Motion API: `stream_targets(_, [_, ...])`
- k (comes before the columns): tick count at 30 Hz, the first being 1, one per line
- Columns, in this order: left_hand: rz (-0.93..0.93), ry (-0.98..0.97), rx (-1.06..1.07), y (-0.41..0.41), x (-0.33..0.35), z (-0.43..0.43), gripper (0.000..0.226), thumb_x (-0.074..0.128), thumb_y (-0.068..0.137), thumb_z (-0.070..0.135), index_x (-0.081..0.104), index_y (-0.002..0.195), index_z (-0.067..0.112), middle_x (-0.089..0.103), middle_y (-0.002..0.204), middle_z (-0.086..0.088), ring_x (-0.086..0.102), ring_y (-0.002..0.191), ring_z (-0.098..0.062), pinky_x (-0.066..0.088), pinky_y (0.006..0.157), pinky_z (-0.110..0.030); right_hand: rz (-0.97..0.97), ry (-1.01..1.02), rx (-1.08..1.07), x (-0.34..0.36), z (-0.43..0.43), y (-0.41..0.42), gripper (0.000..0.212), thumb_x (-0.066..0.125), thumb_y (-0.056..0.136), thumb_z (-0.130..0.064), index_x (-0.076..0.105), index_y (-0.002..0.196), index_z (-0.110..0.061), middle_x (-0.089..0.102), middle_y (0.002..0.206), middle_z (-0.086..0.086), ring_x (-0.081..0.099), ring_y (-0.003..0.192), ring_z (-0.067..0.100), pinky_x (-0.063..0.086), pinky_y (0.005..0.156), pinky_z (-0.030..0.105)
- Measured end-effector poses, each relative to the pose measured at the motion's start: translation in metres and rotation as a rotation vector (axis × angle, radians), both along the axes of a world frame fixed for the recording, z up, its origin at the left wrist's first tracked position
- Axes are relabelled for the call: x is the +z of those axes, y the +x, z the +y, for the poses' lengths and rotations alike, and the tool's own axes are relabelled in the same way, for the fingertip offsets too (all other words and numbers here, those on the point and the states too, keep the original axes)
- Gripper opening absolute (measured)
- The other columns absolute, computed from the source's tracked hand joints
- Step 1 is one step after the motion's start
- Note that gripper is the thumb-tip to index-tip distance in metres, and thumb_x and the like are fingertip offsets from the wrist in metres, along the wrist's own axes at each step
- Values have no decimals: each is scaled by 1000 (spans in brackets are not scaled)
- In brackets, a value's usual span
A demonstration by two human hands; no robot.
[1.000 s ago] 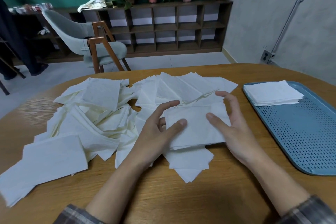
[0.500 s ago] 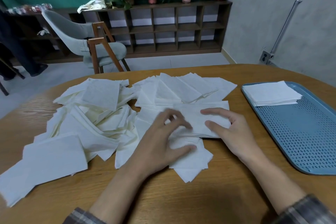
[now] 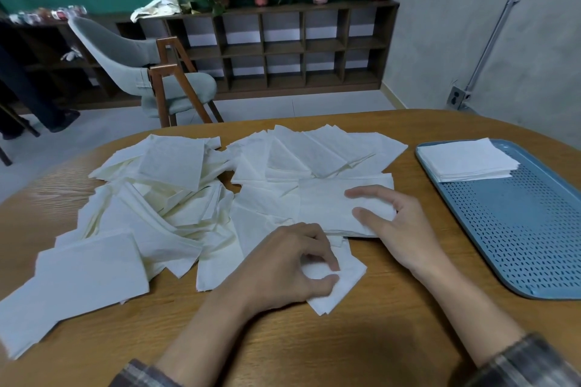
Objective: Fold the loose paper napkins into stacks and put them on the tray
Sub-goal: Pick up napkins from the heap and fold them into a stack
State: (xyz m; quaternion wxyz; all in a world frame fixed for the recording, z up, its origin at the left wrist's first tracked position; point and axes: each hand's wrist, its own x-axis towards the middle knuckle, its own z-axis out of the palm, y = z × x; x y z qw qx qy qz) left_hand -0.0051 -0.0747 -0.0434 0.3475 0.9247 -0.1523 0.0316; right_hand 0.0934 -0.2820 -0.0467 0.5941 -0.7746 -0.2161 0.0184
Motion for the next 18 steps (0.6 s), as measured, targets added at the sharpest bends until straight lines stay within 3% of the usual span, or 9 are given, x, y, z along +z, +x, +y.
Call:
stream_targets(5, [-47,-123,95,-2,8,1,4,78,92,22,76,91,25,73,91,19,67,93,-4,42,79,-10,-14,-32,9,0,0,0,32,68,96,0,79,108,-27,75,112,-28,58,117,-17,31,95,-4])
stream_targets(12, [-116,-432,208,-5,19,0,7,66,104,18,69,99,22,72,94,10,69,96,-14,47,82,-18,-29,-81,4,-2,0,1,32,68,98,-3,79,108,-31,73,114,-31,56,119,-18,30,96,-4])
stream_targets(15, [-141,-544,247,-4,22,0,7,67,103,17,73,101,21,75,100,11,70,104,-11,48,87,-17,-41,-99,8,-3,0,0,32,68,98,-4,79,108,-32,73,113,-32,56,119,-17,30,97,-5])
stream_targets(18, [-174,-612,301,-3,23,2,8,71,100,17,78,102,21,77,103,12,70,108,-9,49,91,-16,-68,-37,24,2,-1,-3,30,69,97,-3,79,108,-28,75,114,-25,60,121,-9,36,103,4])
